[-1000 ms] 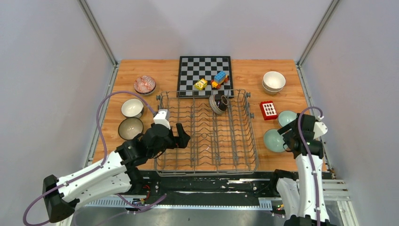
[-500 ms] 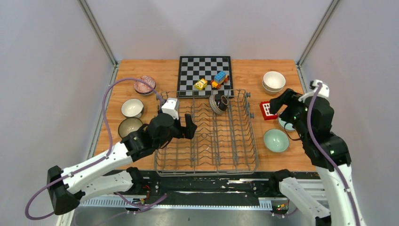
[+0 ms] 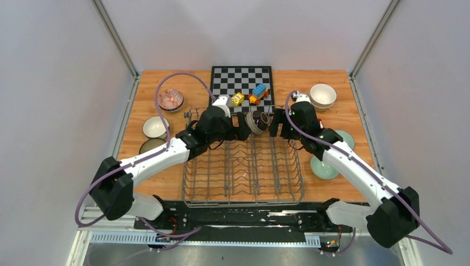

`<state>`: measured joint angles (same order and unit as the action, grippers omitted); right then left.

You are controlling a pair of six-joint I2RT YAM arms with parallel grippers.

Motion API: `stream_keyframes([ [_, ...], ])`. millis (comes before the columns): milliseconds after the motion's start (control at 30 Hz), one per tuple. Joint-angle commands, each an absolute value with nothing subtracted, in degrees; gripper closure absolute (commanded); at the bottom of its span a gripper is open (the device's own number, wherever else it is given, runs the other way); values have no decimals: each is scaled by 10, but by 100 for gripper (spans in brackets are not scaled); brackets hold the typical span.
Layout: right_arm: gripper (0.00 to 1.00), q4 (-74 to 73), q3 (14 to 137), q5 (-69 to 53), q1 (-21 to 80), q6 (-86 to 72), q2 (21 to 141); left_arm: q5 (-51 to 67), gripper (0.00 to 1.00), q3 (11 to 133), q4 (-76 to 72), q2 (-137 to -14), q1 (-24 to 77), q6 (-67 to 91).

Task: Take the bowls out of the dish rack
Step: Pick up the bowl from the dish rack.

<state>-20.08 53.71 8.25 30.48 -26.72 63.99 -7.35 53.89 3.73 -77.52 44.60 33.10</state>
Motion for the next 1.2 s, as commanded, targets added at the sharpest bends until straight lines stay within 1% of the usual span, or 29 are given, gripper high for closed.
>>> stream_keyframes([
  [0,15,-95,553,-28,276,-286,684,52,0,532,-96,-810,402,370],
  [167,16,-30,558,-92,239,-332,744,145,0,511,-199,-878,333,452],
  [267,24,3,566,-144,205,-372,793,187,2,507,-249,-917,311,483],
  [333,29,33,568,-169,193,-384,817,193,3,512,-259,-934,309,484],
  [533,41,61,588,-196,175,-386,877,203,10,527,-283,-989,306,496],
  [700,42,54,621,-215,170,-369,916,220,21,543,-310,-1031,302,514],
  [867,44,47,631,-230,163,-366,944,223,24,555,-326,-1063,298,526],
  [1033,48,53,641,-251,161,-372,968,224,25,562,-339,-1081,296,534],
  [1167,50,43,657,-266,161,-371,986,231,30,566,-367,-1095,292,548],
])
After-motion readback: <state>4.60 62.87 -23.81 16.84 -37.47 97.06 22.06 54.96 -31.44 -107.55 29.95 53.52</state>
